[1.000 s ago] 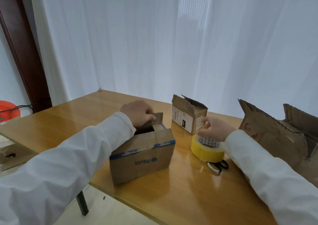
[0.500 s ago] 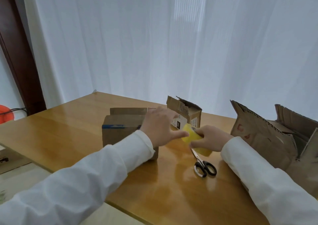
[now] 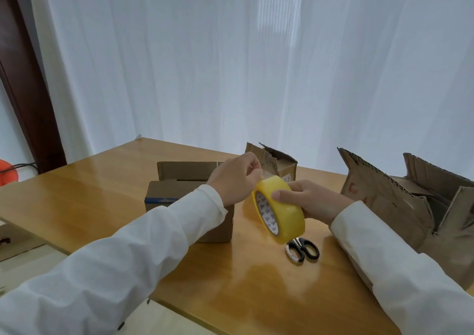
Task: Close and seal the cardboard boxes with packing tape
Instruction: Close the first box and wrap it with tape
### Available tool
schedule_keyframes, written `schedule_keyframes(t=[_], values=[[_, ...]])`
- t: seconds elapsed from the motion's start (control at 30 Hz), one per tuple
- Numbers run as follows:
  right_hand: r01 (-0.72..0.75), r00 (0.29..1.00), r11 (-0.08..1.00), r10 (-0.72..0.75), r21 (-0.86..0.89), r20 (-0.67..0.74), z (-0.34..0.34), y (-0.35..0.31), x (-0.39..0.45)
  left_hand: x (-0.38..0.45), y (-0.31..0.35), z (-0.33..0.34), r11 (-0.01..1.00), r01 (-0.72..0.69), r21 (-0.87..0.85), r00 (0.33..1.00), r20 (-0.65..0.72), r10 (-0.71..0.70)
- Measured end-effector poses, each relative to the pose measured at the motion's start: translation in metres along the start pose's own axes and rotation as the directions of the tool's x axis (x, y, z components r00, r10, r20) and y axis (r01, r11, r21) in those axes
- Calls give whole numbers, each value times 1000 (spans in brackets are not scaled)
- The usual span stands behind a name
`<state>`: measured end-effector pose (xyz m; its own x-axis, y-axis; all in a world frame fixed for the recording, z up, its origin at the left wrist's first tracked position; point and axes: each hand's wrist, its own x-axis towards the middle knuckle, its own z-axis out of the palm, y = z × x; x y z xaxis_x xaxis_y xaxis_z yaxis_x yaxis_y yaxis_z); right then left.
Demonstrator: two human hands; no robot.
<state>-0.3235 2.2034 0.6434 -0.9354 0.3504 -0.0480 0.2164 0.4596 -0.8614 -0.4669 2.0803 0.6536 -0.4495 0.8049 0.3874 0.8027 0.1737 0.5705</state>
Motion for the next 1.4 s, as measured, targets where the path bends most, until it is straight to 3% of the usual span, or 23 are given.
schedule_keyframes(t=[0.13, 0.2, 0.33, 0.43, 0.5, 0.63, 0.73, 0.8, 0.9, 0.97, 1.03, 1.1, 1.17, 1.23, 1.33, 1.4], values=[[-22, 1000, 999, 22, 23, -9, 6, -2, -5, -3, 1, -2, 996, -1, 91, 1000, 24, -1], [-59, 998, 996, 60, 60, -19, 13, -2, -6, -7, 3, 1, 988, -30, 151, 999, -30, 34], [-139, 979, 981, 157, 133, -131, 24, -2, -3, -15, 13, 5, 898, -182, 400, 955, -144, 258], [-81, 961, 993, 100, 84, -256, 26, 0, -1, -16, 17, 2, 845, -240, 477, 922, -160, 353], [2, 970, 980, 47, 201, -237, 33, -3, 0, -13, 16, 4, 833, -219, 509, 918, -181, 352], [-14, 967, 835, 152, 550, -206, 43, -14, -2, -11, 6, 9, 811, -161, 563, 945, -150, 291], [7, 959, 824, 154, 567, -236, 43, -17, -3, -12, -1, 3, 799, -165, 578, 951, -122, 285], [42, 938, 852, 146, 521, -315, 40, -18, -1, -8, -3, -11, 864, -114, 490, 962, -164, 219], [32, 913, 866, 178, 499, -367, 34, -14, -1, 9, -25, -45, 962, 71, 265, 969, -245, -4], [-7, 913, 872, 205, 489, -352, 32, -12, -4, 20, -54, -68, 877, 178, 447, 982, -140, -128], [-43, 916, 896, 212, 442, -340, 32, -11, -7, 21, -78, -77, 742, 224, 631, 949, 30, -313], [-52, 921, 909, 204, 415, -331, 33, -12, -9, 20, -93, -75, 705, 225, 673, 927, 76, -369], [-52, 922, 911, 201, 410, -330, 33, -13, -8, 16, -94, -71, 702, 181, 689, 973, -19, -232], [-56, 926, 914, 198, 402, -321, 31, -15, -8, 13, -91, -66, 676, 85, 732, 991, -135, 21], [-69, 932, 907, 207, 416, -297, 31, -15, -4, 1, -94, -47, 592, -111, 798, 908, -160, 386], [-93, 934, 899, 227, 428, -275, 34, -12, -1, -12, -99, -27, 550, -193, 812, 875, -110, 471]])
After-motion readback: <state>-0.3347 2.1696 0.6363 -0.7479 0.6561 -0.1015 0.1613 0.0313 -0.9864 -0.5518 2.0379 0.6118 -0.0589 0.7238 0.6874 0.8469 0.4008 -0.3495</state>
